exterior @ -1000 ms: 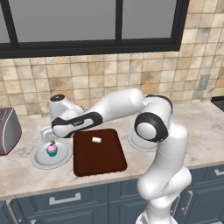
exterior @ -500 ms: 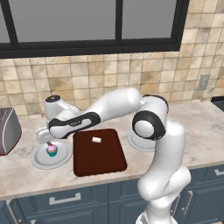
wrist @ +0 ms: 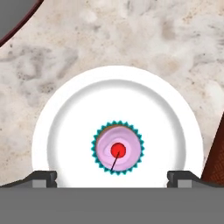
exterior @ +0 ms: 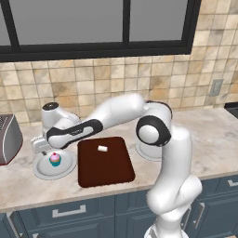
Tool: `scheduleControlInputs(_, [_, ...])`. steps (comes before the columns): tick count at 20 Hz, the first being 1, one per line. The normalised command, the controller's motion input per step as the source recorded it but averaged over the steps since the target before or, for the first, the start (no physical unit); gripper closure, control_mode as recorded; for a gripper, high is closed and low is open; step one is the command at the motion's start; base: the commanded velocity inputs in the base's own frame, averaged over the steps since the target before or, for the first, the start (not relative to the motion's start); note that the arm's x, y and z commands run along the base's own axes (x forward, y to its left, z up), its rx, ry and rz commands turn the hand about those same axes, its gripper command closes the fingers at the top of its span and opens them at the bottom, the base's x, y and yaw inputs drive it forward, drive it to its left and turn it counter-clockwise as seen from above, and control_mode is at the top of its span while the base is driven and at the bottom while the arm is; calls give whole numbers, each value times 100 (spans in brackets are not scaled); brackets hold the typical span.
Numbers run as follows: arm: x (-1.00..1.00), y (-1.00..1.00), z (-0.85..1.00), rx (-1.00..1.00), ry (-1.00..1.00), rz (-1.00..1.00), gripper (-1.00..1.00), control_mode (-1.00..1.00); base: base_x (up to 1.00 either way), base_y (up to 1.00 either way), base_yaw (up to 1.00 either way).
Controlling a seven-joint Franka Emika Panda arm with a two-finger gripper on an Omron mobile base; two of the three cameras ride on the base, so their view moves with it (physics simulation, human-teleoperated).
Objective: Move the dessert items from the plates to the tray.
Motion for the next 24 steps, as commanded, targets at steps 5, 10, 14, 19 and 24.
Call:
scheduleControlInputs(5, [6, 12, -1, 0, 0, 0, -100, -100, 0, 0, 0])
scheduleControlInputs(10, [0, 0, -10, 0, 0, 0, -100, -100, 0, 0, 0])
scheduleControlInputs(14, [0, -4, -11, 0, 0, 0, -100, -100, 0, 0, 0])
scheduleControlInputs(19, [-1, -15, -13, 0, 0, 0, -100, -100, 0, 0, 0])
scheduleControlInputs(24, [-2, -21, -2, 0, 0, -1, -100, -100, 0, 0, 0])
